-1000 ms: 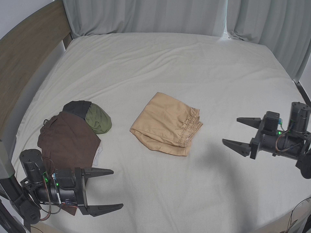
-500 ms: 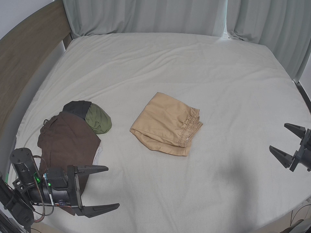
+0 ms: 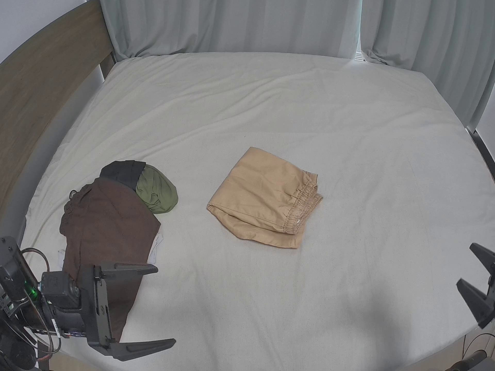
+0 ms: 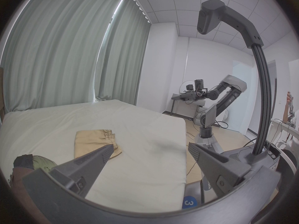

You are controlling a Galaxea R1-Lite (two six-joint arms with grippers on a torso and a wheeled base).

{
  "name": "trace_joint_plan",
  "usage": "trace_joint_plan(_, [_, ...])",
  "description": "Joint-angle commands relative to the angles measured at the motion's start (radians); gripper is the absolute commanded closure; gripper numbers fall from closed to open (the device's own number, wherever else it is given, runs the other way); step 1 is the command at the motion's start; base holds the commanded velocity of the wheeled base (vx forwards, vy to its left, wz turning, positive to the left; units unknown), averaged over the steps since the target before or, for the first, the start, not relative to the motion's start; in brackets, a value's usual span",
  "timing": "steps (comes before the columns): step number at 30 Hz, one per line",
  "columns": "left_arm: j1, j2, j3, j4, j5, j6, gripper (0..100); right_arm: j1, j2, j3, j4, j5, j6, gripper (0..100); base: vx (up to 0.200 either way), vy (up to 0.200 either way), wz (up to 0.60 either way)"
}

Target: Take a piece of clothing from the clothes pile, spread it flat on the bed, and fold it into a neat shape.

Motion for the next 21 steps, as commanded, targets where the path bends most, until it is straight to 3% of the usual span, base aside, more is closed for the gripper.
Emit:
trace_joint_plan(1, [0.026,-0.116,0.017,0.048,0.007,-0.001,0,0.143,-0.263,0.045,0.080,0.030,0.120,0,0.000,0.000,0.00])
trace_joint_plan(2, [0.026,-0.116,0.017,0.048,0.007,-0.001,0,0.143,-0.263,0.045,0.080,0.030,0.120,0,0.000,0.000,0.00])
trace_joint_plan(3, [0.026,-0.139,0.017,0.077,0.010,0.000,0,0.220,-0.358,0.045,0.158,0.030,0.165,0,0.000,0.000,0.00])
trace_joint_plan(9, [0.027,-0.271,0.017,0.181,0.067,0.000,0,0.189,-0.620,0.046,0.408,0.025,0.153,0,0.000,0.000,0.00])
trace_joint_plan(11, [0.027,-0.329,0.017,0.238,0.081,-0.003,0,0.189,-0.630,0.046,0.457,-0.001,0.107,0,0.000,0.000,0.00])
trace_joint_plan(13, [0.030,-0.416,0.017,0.327,0.094,-0.003,0,0.191,-0.630,0.046,0.488,-0.140,0.001,0,0.000,0.000,0.00])
trace_joint_plan(14, [0.030,-0.421,0.017,0.333,0.097,-0.003,0,0.191,-0.630,0.046,0.491,-0.149,-0.004,0,0.000,0.000,0.00])
trace_joint_plan(15, [0.032,-0.489,0.017,0.388,0.117,-0.001,0,0.191,-0.630,0.046,0.540,-0.295,-0.067,0,0.000,0.000,0.00])
trace_joint_plan(16, [0.033,-0.507,0.017,0.402,0.122,-0.001,0,0.191,-0.630,0.046,0.553,-0.341,-0.084,0,0.000,0.000,0.00])
trace_joint_plan(17, [0.036,-0.576,0.017,0.454,0.139,-0.001,0,0.191,-0.630,0.046,0.582,-0.502,-0.114,0,0.000,0.000,0.00])
trace_joint_plan(18, [0.040,-0.630,0.017,0.494,0.150,-0.001,0,0.191,-0.630,0.046,0.585,-0.591,-0.117,0,0.000,0.000,0.00])
trace_joint_plan(19, [0.058,-0.699,0.017,0.545,0.159,-0.001,0,0.191,-0.630,0.046,0.585,-0.648,-0.122,0,0.000,0.000,0.00])
trace_joint_plan(21, [0.101,-0.800,0.017,0.631,0.163,0.000,0,0.189,-0.630,0.045,0.585,-0.670,-0.124,0,0.000,0.000,0.00])
